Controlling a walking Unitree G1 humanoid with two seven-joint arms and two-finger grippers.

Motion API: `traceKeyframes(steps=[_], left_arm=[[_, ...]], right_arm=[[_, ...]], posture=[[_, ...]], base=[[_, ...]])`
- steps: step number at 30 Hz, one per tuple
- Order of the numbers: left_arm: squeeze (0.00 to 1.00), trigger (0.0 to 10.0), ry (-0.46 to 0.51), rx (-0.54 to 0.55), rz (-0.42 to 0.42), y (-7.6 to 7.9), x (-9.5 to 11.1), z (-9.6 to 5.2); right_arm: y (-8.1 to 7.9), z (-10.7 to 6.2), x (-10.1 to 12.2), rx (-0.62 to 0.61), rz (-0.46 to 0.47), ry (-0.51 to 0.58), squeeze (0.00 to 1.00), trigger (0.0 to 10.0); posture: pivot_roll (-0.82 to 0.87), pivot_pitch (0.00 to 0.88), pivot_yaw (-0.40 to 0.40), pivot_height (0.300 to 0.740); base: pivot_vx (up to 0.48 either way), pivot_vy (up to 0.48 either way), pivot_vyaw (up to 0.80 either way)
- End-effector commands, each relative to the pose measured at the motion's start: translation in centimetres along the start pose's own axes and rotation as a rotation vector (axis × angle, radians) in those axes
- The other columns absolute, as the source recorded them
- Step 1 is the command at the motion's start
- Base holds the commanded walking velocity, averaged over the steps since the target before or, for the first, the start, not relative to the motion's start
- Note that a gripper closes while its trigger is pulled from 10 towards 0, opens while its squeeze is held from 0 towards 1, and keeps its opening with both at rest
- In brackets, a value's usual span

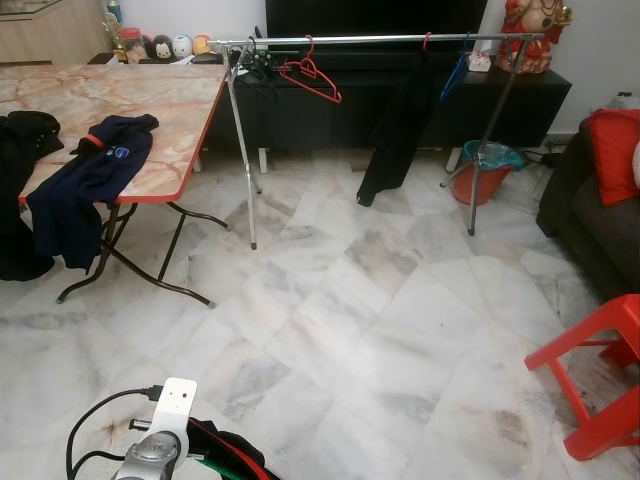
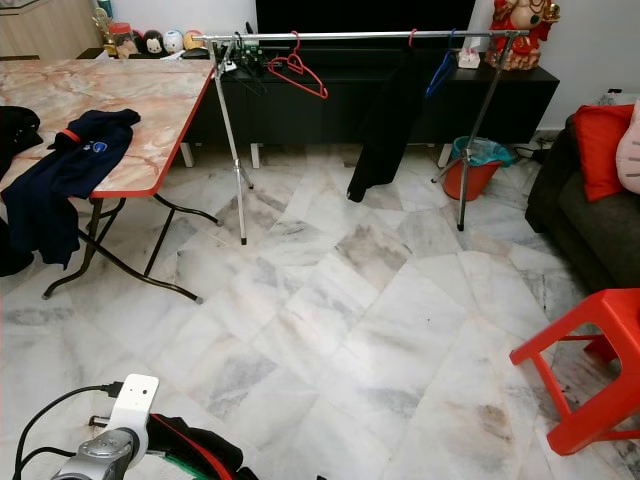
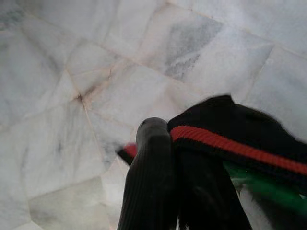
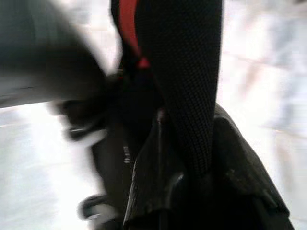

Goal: Hang hanger

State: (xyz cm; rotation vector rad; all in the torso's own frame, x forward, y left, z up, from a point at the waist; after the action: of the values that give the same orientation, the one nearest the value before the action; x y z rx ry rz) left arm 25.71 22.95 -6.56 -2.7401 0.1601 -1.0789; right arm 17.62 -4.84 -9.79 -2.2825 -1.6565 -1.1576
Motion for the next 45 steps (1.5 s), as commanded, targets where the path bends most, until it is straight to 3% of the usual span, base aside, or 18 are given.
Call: traceKeyframes(steps=[1, 3, 4, 5, 6, 7, 24, 27, 29, 33, 40, 45], left_arm=[[0.00, 10.0, 0.157, 0.151, 0.055, -3.6, 5.3, -0.2], [0.00, 10.0, 0.157, 0.151, 0.055, -3.6, 5.3, -0.2], [0.00, 10.0, 0.028, 0.055, -0.014, -1.6, 1.0, 0.0], [0.00, 10.0, 0.028, 0.055, -0.014, -1.6, 1.0, 0.0], [0.00, 10.0, -0.135, -0.067, -0.063, 0.8, -3.9, -0.5], [0.00, 10.0, -0.159, -0.082, -0.051, 0.8, -4.5, -0.6], [0.00, 10.0, -0.160, -0.096, -0.042, 0.8, -4.7, -0.7], [0.00, 10.0, -0.160, -0.096, -0.040, 0.8, -4.7, -0.7], [0.00, 10.0, -0.155, -0.090, -0.039, 0.7, -4.7, -0.7], [0.00, 10.0, -0.153, -0.072, -0.032, 0.6, -4.7, -0.7], [0.00, 10.0, -0.157, -0.061, 0.007, 0.4, -4.6, -0.7], [0.00, 10.0, -0.154, -0.051, 0.043, 0.3, -4.5, -0.6]], right_arm=[[31.6, -14.2, -4.3, -0.481, -0.032, -0.229, 0.00, 10.0], [31.6, -14.2, -4.3, -0.481, -0.032, -0.229, 0.00, 10.0], [23.0, -10.3, -10.1, -0.578, 0.547, -0.206, 0.00, 10.0], [23.0, -10.3, -10.1, -0.578, 0.547, -0.206, 0.00, 10.0], [9.9, -8.2, -15.1, -0.627, 1.155, -0.393, 0.00, 10.0], [9.3, -8.1, -15.1, -0.617, 1.161, -0.406, 0.00, 10.0], [9.0, -8.1, -15.2, -0.607, 1.156, -0.414, 0.00, 10.0], [9.1, -8.1, -15.1, -0.592, 1.123, -0.422, 0.00, 10.0], [9.4, -8.0, -15.0, -0.555, 1.025, -0.436, 0.00, 10.0], [9.8, -8.0, -14.8, -0.520, 0.929, -0.431, 0.00, 10.0], [9.8, -7.9, -14.7, -0.502, 0.930, -0.418, 0.00, 10.0], [9.9, -8.0, -14.8, -0.433, 0.814, -0.474, 0.00, 10.0]], posture=[[0.09, 0.000, 0.012, 0.740], [0.09, 0.000, 0.012, 0.740], [0.09, 0.000, 0.000, 0.740], [0.09, 0.000, 0.000, 0.740], [0.09, 0.000, 0.000, 0.740], [0.09, 0.000, 0.000, 0.740], [0.08, 0.000, 0.000, 0.740], [0.08, 0.000, 0.000, 0.740], [0.08, 0.000, 0.000, 0.740], [0.08, 0.000, 0.000, 0.740], [0.09, 0.000, 0.014, 0.740], [0.08, 0.000, 0.017, 0.740]], base=[[0.000, 0.000, 0.00], [0.000, 0.000, 0.00], [0.000, 0.000, 0.00], [0.000, 0.000, 0.00], [0.000, 0.000, 0.00], [0.000, 0.000, 0.00], [0.000, 0.000, 0.00], [0.000, 0.000, 0.00], [0.000, 0.000, 0.00], [0.000, 0.000, 0.00], [0.000, 0.000, 0.00], [0.000, 0.000, 0.00]])
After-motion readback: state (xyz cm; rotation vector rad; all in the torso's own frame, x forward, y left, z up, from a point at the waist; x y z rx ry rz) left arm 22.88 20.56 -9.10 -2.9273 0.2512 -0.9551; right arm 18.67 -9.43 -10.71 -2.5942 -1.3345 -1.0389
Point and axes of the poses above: a point about 5 cm out from each wrist's last joint towards the gripper, its own z axis pointing out of the wrist towards the gripper, its own x axis along the axis of the wrist's last joint, y = z × x, the point moved 3 cm from there along z, pointing out of the wrist towards the gripper, and after that the axes turned 1 degree about -z, right-handed, at the moved point
